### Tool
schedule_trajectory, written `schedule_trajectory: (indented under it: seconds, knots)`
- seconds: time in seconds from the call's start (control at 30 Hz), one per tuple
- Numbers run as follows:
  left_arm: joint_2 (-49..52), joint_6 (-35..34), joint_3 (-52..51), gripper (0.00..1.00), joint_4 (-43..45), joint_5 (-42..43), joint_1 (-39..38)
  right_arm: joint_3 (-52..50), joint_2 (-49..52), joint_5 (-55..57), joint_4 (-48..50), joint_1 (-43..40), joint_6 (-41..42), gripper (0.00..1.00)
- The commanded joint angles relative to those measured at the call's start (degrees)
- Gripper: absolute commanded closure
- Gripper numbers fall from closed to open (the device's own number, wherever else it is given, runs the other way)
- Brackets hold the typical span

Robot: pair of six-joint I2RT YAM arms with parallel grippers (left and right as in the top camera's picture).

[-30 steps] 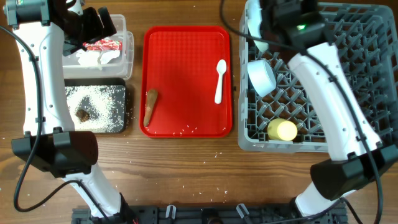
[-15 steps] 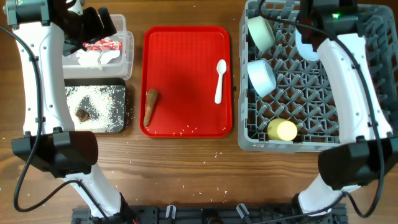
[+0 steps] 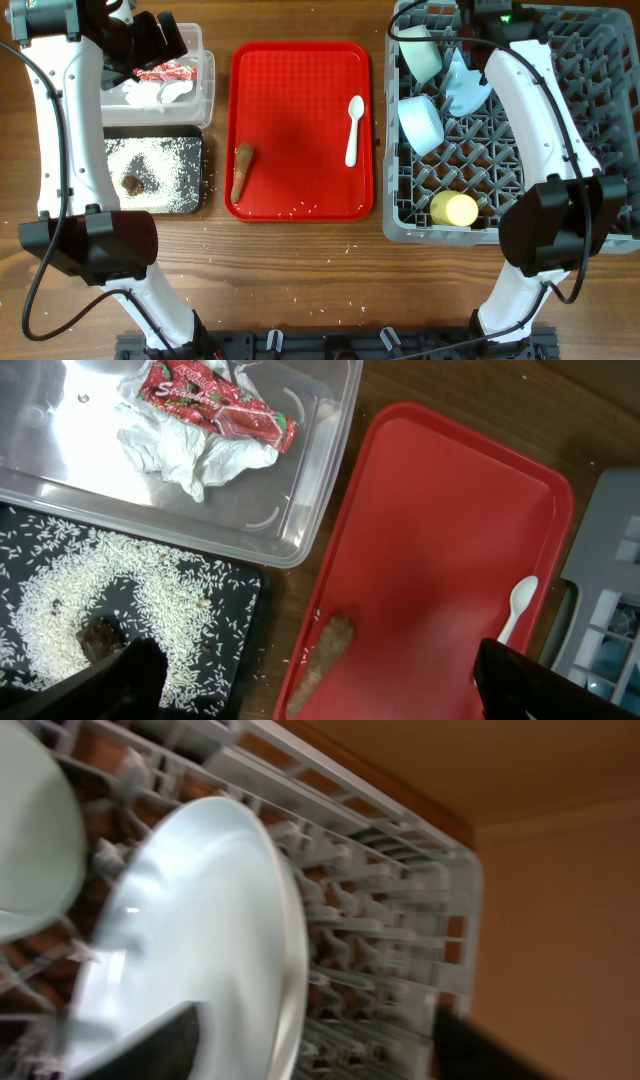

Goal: Sort waste into correct bins and load items into the dishwasher rack
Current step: 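Lift the plate and stand it upright in the back of the rack, then reach the right gripper to the white spoon and grasp it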

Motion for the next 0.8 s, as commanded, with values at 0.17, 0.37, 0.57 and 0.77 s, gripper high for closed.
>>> schedule_trajectory:
  seconds: [0.17, 0.37, 0.57, 0.77]
  knots:
    - [-0.1, 0.0, 0.2, 0.0, 0.1, -0.3, 0.1, 2.9, -11.7, -15.2, -3.0, 0.0, 13.4, 0.0]
    - [-0.1, 0.0, 0.2, 0.0, 0.1, -0.3, 0.1, 2.2, -18.4, -59.2, 0.9, 1.0, 26.0, 0.0]
    - [-0.1, 0.0, 0.2, 0.0, 0.1, -0.3, 0.1, -0.3, -4.3, -35.8, 5.3, 17.8, 50.9, 0.1]
    - [-0.1, 0.0, 0.2, 0.0, 0.1, -0.3, 0.1, -0.3, 9.9, -25.5, 1.2, 21.3, 61.2, 0.22]
